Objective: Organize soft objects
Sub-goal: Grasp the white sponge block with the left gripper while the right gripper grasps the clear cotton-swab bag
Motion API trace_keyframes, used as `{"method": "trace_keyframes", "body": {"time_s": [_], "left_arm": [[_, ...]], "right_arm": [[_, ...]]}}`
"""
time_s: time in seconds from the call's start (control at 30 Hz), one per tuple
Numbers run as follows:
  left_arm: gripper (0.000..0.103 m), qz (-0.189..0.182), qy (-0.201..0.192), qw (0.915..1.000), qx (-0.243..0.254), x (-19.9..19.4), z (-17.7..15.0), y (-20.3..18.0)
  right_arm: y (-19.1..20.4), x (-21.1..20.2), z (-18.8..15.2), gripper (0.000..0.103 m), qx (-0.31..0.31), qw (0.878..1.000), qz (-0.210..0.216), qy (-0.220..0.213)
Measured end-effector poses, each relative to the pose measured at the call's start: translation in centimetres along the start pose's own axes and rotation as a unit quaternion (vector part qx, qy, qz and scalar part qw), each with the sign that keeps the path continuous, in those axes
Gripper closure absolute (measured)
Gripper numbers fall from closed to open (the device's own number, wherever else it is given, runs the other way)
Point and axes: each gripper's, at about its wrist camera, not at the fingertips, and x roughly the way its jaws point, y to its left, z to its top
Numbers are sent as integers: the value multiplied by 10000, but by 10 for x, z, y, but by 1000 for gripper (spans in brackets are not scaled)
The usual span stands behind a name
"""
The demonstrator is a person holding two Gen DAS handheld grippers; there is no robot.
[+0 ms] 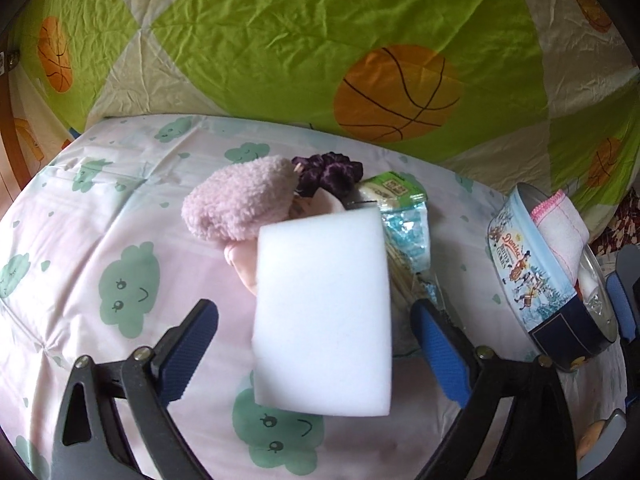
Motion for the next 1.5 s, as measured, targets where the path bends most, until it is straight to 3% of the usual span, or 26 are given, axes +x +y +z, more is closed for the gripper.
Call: {"method": "trace_keyframes", "body": {"time_s": [0.1,0.13,0.2,0.43,0.53,0.63,0.8,0.9,1.07,1.13,1.37,1.43,1.5], "left_arm": [[43,-312,68,9995,-60,-1,-1,0],[46,-468,103,9988,-111,-2,-1,1],[46,-692,139,9974,-152,-2,-1,0],[48,-650,2,9979,42,-9,3,-4],[48,-645,-376,9972,-14,-24,9,2],[48,-408,-878,9952,-114,-42,15,10],[48,-18,-1425,9882,-556,-58,22,33],[47,36,-1598,9840,-794,-64,25,45],[47,135,-1664,9803,-1056,-65,24,58],[47,108,-1622,9803,-1126,-62,24,61],[47,118,-1521,9814,-1169,-58,24,62],[47,105,-1510,9815,-1171,-57,24,62],[47,119,-1492,9817,-1175,-57,24,62]], "right_arm": [[1,2,0,15,-24,10000,33,64],[1,3,0,15,-29,9999,45,87],[1,3,0,15,-40,9999,56,103],[2,4,0,15,-58,9999,71,130],[3,5,-1,15,-72,9998,96,163],[4,9,-2,15,-125,9994,158,283],[20,31,-6,15,-420,9940,483,893],[35,52,-11,15,-648,9851,770,1395],[51,91,-22,16,-490,9691,1055,2173],[56,106,-28,36,-472,9613,1068,2494],[74,128,-44,42,-472,9431,1376,2991],[69,127,-44,64,-301,9411,1572,2980],[66,119,-42,66,-356,9456,1511,2859]]}}
